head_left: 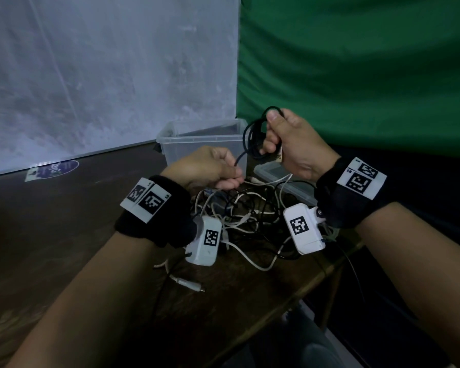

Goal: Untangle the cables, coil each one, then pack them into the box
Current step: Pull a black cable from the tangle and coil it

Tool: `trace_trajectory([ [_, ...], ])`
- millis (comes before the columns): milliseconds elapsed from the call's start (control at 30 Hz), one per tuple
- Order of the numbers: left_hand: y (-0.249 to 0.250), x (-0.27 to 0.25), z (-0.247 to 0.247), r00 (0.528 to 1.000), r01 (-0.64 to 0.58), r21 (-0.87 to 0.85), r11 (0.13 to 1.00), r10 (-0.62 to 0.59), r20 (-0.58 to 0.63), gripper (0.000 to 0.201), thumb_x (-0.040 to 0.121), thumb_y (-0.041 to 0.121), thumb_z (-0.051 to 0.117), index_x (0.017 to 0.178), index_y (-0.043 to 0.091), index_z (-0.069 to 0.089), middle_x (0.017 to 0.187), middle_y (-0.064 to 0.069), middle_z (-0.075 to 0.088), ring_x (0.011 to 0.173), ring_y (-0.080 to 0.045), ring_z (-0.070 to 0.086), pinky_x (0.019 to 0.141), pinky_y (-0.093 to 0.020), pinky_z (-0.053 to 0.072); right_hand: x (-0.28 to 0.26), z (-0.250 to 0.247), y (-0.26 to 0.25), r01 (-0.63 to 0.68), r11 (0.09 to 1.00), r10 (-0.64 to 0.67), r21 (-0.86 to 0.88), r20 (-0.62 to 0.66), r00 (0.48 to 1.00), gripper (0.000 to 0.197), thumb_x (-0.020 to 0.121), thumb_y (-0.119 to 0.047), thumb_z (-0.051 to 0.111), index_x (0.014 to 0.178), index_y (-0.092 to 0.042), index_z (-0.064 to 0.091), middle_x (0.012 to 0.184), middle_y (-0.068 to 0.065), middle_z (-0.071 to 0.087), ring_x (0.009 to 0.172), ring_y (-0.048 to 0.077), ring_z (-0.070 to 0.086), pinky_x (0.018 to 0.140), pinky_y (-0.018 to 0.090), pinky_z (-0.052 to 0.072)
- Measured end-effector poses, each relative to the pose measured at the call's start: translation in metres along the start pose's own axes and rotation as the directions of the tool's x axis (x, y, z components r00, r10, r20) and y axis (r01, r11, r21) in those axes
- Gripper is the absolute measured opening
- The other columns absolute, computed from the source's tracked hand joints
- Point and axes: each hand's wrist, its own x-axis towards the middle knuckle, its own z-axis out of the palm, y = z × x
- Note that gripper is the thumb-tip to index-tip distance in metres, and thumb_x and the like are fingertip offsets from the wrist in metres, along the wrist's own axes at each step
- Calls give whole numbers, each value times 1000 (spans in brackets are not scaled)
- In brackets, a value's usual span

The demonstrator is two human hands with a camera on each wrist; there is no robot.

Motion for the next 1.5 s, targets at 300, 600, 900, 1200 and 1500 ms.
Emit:
trace_trajectory([
  [300,9,-8,-8,991,-16,145,989,-3,131,20,97,16,45,80,10,51,76,-10,61,53,-5,62,57,-15,53,-6,-1,-11,-46,998,45,33,23,999,21,99,-19,46,81,-17,38,44,-12,37,41,6,32,53,27,44],
  [600,8,-10,-14,989,72,443,893,-5,-150,19,94,10,56,76,8,50,67,-12,58,34,0,54,34,-9,36,-8,3,-17,-80,994,77,77,34,996,25,101,-24,42,77,-18,38,49,-7,29,42,7,30,52,27,47],
  [900,6,4,-22,930,-57,236,970,138,-342,25,97,4,46,74,12,39,59,-14,54,42,-13,62,42,-22,52,-11,4,-19,-108,993,104,37,102,989,15,97,-14,50,84,-15,44,48,-9,39,41,5,32,51,26,48],
  [1200,3,12,-28,864,-158,178,971,223,-452,27,96,9,50,69,10,43,62,-18,57,42,-9,61,49,-20,55,-12,8,-19,-77,996,81,-46,100,992,20,101,-21,41,81,-21,43,49,-8,29,42,6,27,51,24,47],
  [1500,-6,18,-24,904,-67,122,990,112,-412,33,101,16,39,71,8,49,51,-10,57,42,-10,61,51,-21,54,-12,7,-23,-97,994,91,41,118,989,22,102,-24,37,82,-21,42,68,1,38,42,3,31,51,21,44],
])
